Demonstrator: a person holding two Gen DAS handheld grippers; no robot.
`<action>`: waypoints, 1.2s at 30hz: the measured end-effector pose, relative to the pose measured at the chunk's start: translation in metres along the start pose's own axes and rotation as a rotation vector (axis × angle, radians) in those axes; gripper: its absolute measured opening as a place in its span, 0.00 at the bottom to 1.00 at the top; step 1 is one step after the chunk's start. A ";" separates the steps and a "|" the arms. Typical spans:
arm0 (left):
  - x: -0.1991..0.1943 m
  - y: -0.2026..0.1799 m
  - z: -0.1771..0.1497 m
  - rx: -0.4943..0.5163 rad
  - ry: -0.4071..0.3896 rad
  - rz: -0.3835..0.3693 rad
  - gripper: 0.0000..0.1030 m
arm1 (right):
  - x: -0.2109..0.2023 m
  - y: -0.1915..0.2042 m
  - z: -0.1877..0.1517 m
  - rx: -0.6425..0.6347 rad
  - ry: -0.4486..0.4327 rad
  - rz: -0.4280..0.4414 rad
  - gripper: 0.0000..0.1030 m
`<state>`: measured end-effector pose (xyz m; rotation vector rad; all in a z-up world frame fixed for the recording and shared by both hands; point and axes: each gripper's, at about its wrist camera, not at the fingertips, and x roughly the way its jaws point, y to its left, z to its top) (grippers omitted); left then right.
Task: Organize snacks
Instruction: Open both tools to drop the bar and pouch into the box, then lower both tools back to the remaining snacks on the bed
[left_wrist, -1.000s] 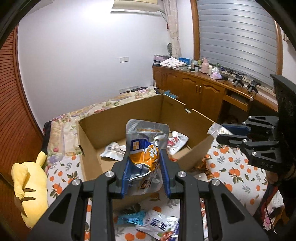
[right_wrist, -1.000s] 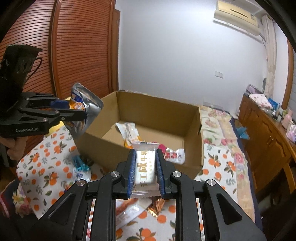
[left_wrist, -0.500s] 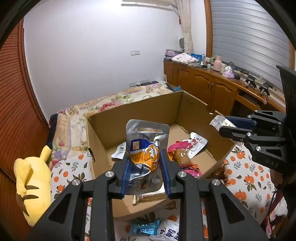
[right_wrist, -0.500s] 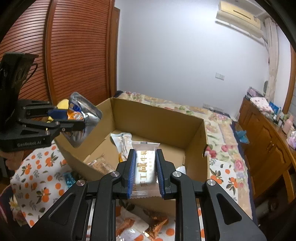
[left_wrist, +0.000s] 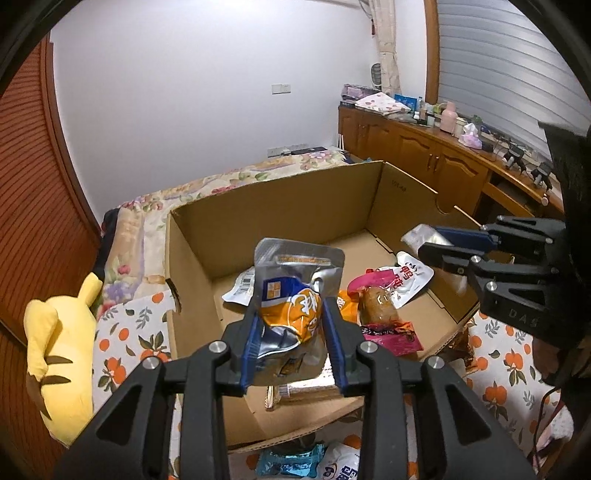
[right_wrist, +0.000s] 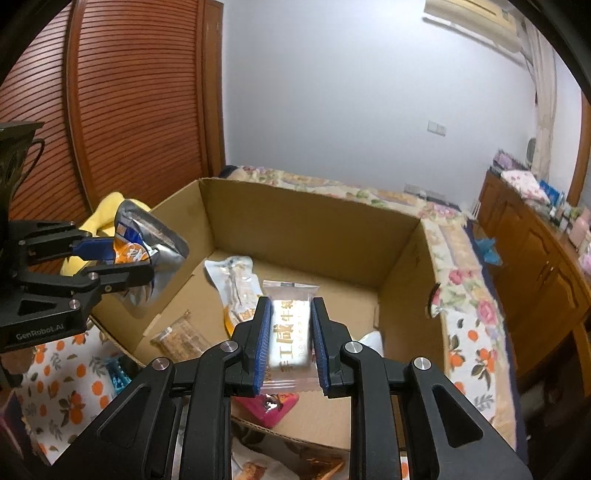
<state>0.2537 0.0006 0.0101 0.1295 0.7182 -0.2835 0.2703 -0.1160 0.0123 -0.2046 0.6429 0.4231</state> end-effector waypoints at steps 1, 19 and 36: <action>0.000 0.001 -0.001 -0.006 0.000 0.002 0.34 | 0.002 -0.001 -0.001 0.006 0.002 0.002 0.20; -0.034 0.002 -0.014 -0.047 -0.101 -0.058 0.69 | -0.027 0.012 -0.018 0.010 -0.040 0.017 0.44; -0.072 -0.025 -0.072 -0.018 -0.077 -0.076 0.70 | -0.070 0.034 -0.071 0.014 -0.017 0.045 0.62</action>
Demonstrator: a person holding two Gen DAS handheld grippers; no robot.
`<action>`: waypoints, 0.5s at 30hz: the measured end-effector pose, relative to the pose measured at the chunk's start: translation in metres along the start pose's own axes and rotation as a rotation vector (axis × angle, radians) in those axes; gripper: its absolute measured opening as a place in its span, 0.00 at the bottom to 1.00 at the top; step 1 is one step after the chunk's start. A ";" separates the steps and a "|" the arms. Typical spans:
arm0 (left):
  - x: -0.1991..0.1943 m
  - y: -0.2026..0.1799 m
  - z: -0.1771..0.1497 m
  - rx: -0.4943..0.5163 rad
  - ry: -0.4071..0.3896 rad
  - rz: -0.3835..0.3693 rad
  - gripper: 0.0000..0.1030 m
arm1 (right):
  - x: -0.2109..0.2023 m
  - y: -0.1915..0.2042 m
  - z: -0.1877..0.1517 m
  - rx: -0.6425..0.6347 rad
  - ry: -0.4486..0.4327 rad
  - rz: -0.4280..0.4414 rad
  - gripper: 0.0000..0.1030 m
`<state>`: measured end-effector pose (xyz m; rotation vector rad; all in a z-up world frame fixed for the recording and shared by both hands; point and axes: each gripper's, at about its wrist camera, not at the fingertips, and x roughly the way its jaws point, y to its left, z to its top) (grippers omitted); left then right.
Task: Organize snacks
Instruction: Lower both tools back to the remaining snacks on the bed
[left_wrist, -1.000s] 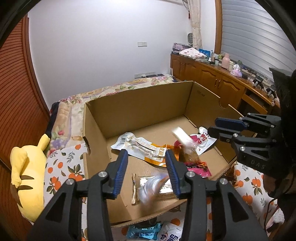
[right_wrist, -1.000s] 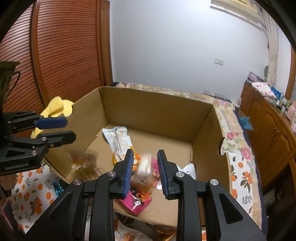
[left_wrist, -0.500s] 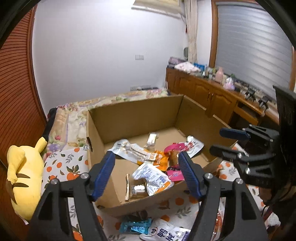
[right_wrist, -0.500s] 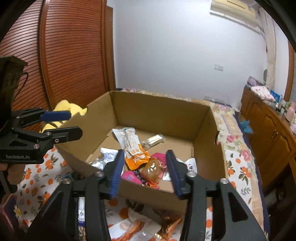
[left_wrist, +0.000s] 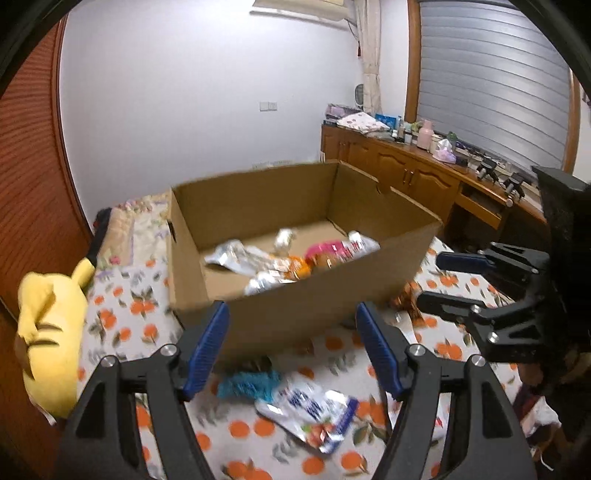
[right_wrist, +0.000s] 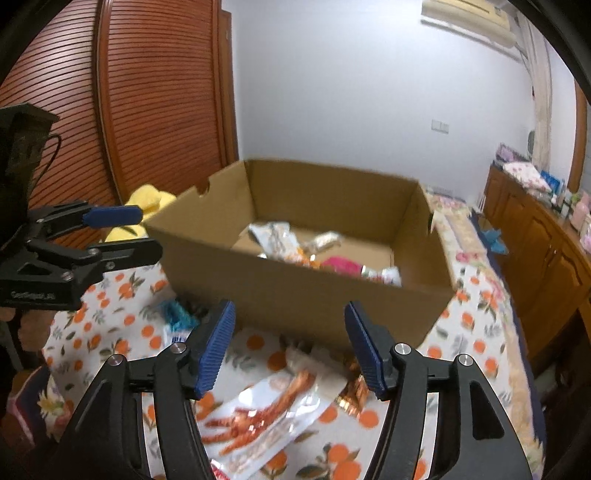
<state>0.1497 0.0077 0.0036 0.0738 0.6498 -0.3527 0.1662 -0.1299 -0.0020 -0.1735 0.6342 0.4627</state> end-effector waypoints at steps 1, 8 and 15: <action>0.000 -0.002 -0.007 -0.003 0.010 -0.001 0.70 | 0.002 0.000 -0.006 0.001 0.012 0.001 0.62; 0.008 -0.003 -0.045 -0.039 0.058 0.005 0.70 | 0.011 -0.002 -0.033 0.017 0.060 -0.015 0.62; 0.025 0.001 -0.069 -0.078 0.111 0.011 0.70 | 0.023 -0.001 -0.057 0.029 0.118 -0.012 0.62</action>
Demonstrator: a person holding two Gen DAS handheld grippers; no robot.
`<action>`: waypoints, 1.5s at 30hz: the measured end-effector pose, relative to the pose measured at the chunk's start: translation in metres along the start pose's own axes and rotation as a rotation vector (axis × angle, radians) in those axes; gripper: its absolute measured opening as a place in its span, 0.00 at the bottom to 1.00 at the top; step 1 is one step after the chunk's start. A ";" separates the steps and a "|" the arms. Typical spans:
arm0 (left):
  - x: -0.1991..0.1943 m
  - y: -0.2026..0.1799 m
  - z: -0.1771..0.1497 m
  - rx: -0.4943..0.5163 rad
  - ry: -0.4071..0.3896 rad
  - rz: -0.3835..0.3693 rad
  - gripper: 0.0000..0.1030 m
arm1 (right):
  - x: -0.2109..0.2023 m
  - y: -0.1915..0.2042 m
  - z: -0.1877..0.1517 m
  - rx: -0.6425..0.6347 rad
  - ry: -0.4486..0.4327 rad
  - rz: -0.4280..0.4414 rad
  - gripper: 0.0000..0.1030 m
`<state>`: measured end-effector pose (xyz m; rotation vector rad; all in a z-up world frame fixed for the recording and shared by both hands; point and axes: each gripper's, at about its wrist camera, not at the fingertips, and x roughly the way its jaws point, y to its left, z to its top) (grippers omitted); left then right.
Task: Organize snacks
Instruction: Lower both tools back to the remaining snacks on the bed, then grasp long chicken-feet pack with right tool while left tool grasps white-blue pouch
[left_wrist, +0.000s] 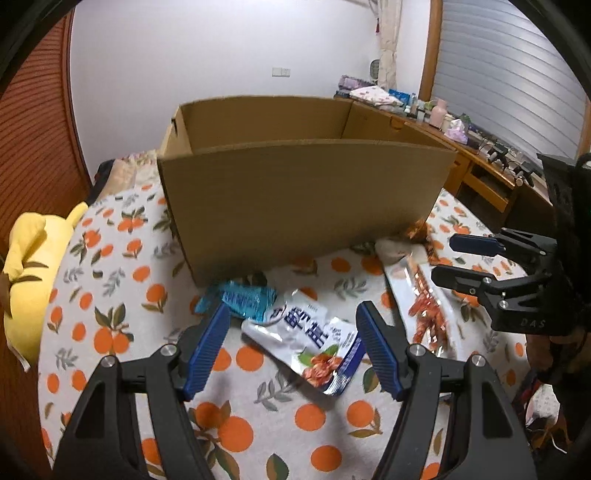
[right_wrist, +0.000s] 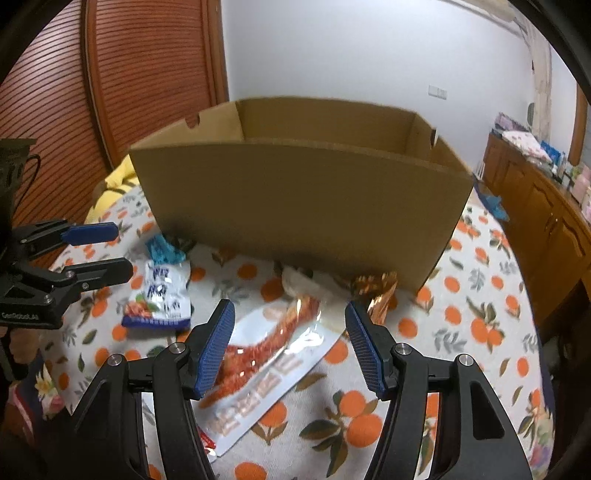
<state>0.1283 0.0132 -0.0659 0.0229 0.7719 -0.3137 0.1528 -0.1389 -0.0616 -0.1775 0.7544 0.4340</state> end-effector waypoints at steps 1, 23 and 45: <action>0.001 0.001 -0.001 -0.002 0.003 -0.002 0.70 | 0.002 0.000 -0.003 0.002 0.008 0.000 0.62; 0.035 0.004 -0.011 -0.030 0.067 0.022 0.70 | 0.031 -0.003 -0.015 0.074 0.079 0.004 0.62; 0.031 0.003 -0.025 0.026 0.136 0.042 0.69 | 0.033 0.011 -0.019 0.006 0.124 0.039 0.66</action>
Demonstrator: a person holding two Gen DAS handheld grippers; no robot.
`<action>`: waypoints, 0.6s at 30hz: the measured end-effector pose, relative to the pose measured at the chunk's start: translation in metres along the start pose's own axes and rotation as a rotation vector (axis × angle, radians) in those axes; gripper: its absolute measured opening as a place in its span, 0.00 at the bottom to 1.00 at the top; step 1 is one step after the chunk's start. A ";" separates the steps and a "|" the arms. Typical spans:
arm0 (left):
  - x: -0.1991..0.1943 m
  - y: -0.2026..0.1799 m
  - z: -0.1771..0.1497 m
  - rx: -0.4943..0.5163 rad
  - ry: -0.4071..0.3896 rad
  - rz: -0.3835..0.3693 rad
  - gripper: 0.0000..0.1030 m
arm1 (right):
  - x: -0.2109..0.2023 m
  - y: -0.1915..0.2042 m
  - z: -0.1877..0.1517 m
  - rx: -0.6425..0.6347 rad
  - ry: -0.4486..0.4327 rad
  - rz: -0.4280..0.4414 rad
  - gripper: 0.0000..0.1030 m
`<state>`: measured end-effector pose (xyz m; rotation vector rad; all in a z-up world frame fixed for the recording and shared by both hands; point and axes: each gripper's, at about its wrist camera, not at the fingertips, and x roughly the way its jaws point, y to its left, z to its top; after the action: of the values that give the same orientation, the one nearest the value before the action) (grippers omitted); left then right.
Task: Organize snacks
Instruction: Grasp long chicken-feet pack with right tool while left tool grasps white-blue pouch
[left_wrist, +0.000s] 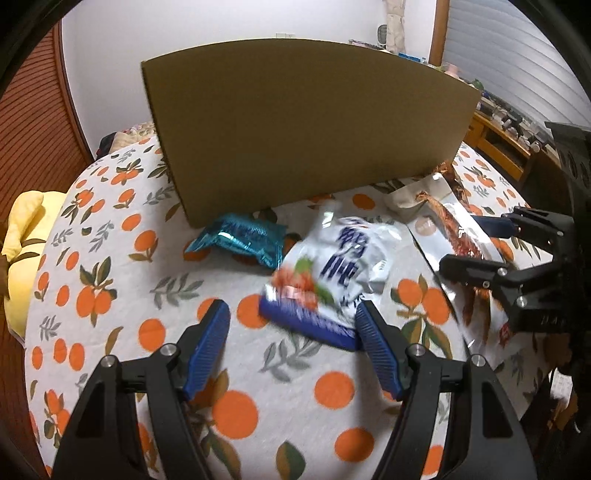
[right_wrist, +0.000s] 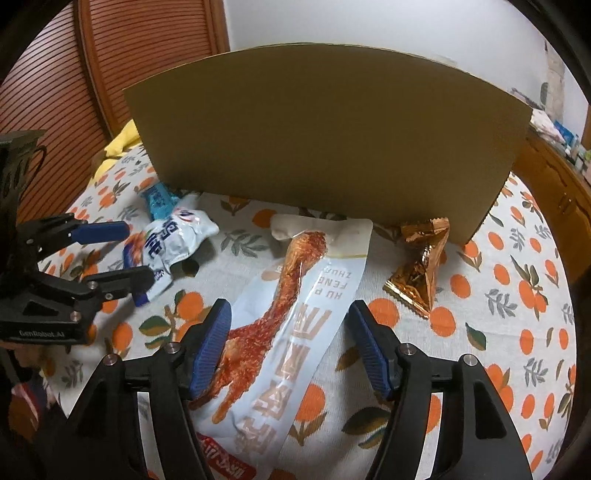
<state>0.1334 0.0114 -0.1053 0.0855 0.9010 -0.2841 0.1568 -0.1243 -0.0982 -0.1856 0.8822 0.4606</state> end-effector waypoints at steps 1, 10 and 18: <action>-0.001 0.001 -0.001 -0.003 -0.002 -0.005 0.69 | -0.001 -0.001 -0.001 -0.001 0.000 0.002 0.66; -0.008 -0.007 0.010 0.036 -0.041 -0.044 0.69 | -0.001 -0.001 -0.003 -0.009 -0.011 0.004 0.68; -0.010 -0.027 0.039 0.149 -0.073 -0.069 0.69 | -0.003 -0.001 -0.005 -0.010 -0.018 0.002 0.68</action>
<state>0.1495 -0.0194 -0.0722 0.1812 0.8110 -0.4167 0.1525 -0.1281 -0.0993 -0.1892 0.8627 0.4679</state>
